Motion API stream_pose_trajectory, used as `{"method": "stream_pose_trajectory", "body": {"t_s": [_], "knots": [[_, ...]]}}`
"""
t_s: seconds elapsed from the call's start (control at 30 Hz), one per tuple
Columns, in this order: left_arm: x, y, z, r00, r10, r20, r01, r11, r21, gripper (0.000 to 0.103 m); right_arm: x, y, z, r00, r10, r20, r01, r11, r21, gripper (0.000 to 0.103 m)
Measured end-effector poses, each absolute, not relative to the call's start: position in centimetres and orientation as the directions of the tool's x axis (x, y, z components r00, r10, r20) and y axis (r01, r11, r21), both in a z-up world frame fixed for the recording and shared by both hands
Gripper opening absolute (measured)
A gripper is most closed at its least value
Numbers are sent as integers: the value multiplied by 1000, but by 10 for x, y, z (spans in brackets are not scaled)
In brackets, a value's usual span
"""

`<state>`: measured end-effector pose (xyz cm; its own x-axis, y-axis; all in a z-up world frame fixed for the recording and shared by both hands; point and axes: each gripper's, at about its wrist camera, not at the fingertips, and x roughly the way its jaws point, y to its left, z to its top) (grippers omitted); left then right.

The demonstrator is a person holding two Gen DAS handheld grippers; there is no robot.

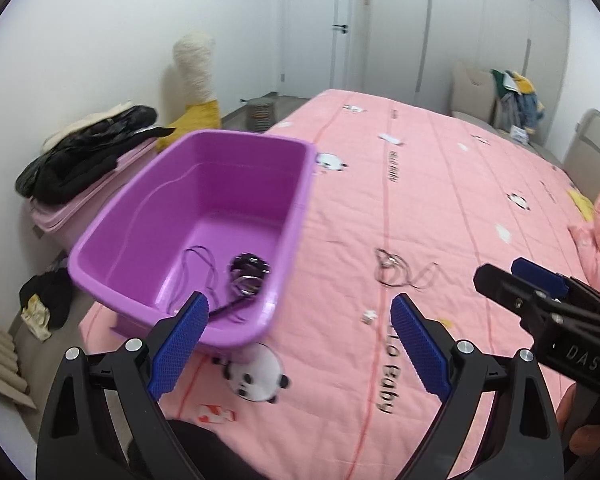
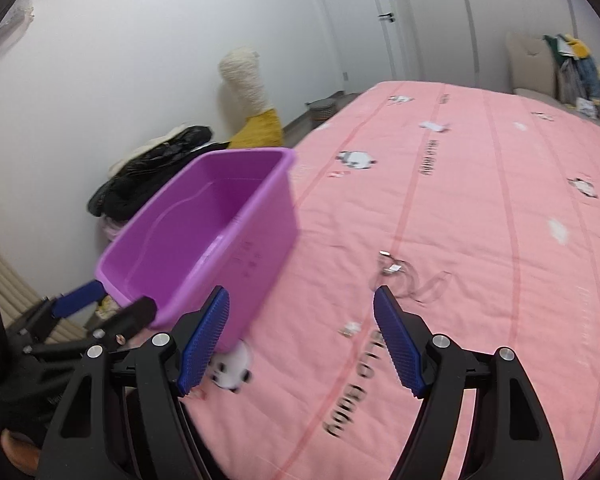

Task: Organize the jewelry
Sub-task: 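Move both open tools back over the remaining jewelry, then grasp the white flower charm with left tool while right tool grasps yellow flower charm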

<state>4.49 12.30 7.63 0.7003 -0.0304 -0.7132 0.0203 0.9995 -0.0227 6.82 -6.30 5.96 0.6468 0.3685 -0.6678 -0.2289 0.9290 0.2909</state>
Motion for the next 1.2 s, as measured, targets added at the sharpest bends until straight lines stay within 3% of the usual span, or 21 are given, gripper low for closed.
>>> {"method": "stream_pose_trajectory", "body": {"t_s": [0.53, 1.2], "knots": [[17, 54, -3, 619, -85, -781, 99, 995, -31, 95, -9, -150, -22, 636, 210, -742, -85, 975, 204, 72], [92, 51, -91, 539, -34, -842, 55, 998, -5, 95, 67, -170, -120, 535, 209, -819, -45, 975, 219, 72]]}}
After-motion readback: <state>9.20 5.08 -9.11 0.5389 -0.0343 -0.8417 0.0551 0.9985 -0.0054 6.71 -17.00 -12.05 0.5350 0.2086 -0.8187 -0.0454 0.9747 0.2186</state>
